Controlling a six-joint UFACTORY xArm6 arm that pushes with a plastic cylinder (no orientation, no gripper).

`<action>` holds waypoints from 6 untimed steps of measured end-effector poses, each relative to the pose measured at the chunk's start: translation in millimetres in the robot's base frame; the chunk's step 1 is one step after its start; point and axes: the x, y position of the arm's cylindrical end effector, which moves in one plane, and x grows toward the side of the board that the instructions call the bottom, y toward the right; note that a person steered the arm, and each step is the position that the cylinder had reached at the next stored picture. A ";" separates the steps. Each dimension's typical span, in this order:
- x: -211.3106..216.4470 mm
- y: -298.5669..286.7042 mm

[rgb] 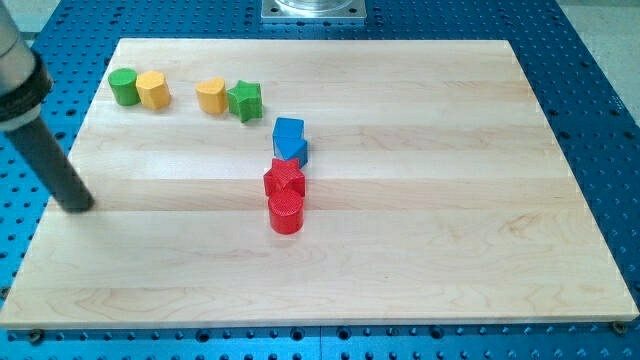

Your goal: Place the green circle above the hexagon

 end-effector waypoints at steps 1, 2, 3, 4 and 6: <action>-99.1 -8.8; -159.5 -8.8; -184.3 -11.2; -223.8 -13.3; -163.4 15.5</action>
